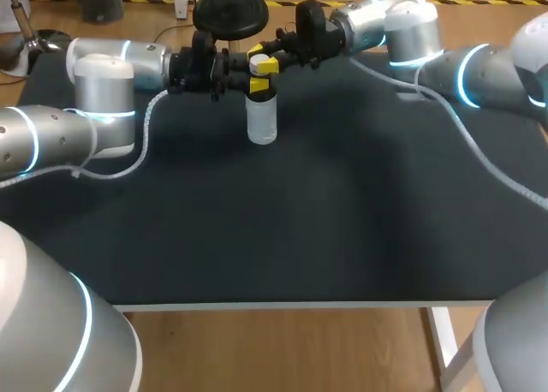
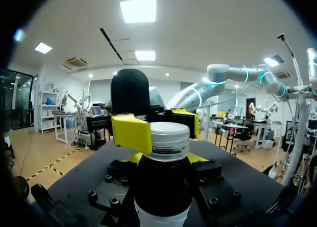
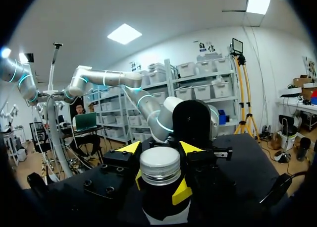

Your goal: Unscrew the bottle cap

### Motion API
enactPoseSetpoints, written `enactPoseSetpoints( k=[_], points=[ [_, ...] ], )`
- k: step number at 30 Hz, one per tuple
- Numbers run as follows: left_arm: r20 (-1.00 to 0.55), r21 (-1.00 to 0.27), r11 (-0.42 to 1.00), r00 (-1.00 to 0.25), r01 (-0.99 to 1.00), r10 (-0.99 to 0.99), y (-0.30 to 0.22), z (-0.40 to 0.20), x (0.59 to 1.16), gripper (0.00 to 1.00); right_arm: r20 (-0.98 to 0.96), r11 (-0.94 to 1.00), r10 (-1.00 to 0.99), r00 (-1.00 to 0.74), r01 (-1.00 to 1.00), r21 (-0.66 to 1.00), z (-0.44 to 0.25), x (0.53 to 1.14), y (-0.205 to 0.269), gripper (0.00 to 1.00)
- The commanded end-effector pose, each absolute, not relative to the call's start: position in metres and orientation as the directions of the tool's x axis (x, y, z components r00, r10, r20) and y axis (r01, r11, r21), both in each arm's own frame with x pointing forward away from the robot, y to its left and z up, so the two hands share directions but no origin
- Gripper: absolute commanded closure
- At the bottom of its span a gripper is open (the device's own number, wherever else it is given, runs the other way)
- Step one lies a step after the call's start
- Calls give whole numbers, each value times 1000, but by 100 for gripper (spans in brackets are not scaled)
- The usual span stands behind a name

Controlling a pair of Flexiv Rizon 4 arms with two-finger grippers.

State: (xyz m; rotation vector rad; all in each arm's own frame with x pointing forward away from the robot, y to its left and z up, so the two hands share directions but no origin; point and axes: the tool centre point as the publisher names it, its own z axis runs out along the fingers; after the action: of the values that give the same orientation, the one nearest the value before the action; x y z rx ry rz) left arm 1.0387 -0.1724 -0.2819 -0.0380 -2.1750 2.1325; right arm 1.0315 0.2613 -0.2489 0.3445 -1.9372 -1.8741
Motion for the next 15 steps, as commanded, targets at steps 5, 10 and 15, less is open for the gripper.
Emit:
enactPoseSetpoints(
  k=[5,10,15],
  points=[
    [50,-999,24,-995,-49,83,-172,-281,1041,100,57,30,-967,-249,111,993,-246,1045,260,100],
    [50,-999,24,-995,-49,83,-172,-281,1041,100,50,28,-973,-226,100,995,-241,1048,260,100],
    [50,-999,24,-995,-49,83,-172,-281,1041,100,57,36,-973,-225,97,995,-241,1050,264,100]
  ],
)
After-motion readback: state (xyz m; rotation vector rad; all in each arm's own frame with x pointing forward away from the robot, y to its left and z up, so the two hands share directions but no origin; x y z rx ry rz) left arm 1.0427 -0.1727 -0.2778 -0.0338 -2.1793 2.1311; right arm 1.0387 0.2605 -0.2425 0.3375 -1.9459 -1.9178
